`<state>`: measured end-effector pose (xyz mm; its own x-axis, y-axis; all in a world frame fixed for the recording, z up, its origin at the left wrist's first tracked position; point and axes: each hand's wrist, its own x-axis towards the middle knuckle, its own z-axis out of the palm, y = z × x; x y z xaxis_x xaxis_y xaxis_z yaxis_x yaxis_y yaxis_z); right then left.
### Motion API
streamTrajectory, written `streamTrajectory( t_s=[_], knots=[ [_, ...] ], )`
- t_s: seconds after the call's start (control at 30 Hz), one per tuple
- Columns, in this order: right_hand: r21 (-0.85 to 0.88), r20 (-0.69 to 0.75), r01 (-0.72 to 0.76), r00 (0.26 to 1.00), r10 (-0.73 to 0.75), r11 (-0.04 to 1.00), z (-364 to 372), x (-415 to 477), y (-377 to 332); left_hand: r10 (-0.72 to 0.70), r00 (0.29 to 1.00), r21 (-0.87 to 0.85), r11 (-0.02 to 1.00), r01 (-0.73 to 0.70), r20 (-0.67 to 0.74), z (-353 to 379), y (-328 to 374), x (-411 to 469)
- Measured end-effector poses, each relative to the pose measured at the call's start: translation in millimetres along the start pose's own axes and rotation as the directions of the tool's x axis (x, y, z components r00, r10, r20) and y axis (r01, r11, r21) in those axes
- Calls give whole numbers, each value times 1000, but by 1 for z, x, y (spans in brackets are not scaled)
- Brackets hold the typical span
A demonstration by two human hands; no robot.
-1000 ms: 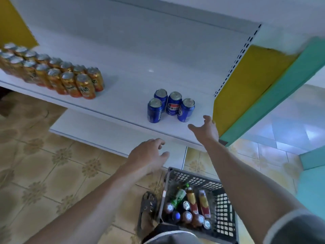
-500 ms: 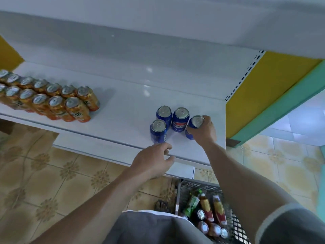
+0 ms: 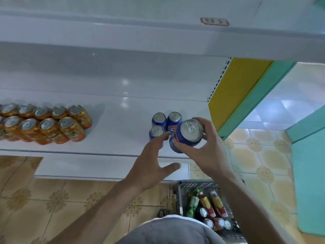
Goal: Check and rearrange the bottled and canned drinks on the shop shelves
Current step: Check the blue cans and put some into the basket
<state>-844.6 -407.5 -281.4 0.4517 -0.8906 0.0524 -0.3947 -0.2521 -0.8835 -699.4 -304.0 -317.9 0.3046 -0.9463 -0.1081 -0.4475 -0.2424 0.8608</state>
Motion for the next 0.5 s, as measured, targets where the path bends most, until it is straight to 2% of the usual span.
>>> streamTrajectory(
  t_s=[0.1,0.2,0.27,0.37,0.43,0.5],
  knots=[
    [-69,28,180,983,-179,981,4,-18,-42,168,980,-166,969,-184,-110,-15,15,-10],
    [-142,51,359,933,-355,922,12,-32,-74,304,919,-277,887,-369,-250,-30,26,-16],
    [-182,40,445,894,-445,877,18,-39,-89,305,904,-401,820,-409,-299,-41,29,-21],
    [-223,33,563,820,-571,796,23,-44,-103,290,893,-472,769,-431,-343,-54,29,-31],
    [-225,39,607,787,-615,762,27,-45,-107,305,886,-472,760,-448,-349,-62,28,-35],
    [-200,33,617,780,-625,761,31,-45,-109,338,863,-391,787,-478,-375,-68,26,-38]
  ],
)
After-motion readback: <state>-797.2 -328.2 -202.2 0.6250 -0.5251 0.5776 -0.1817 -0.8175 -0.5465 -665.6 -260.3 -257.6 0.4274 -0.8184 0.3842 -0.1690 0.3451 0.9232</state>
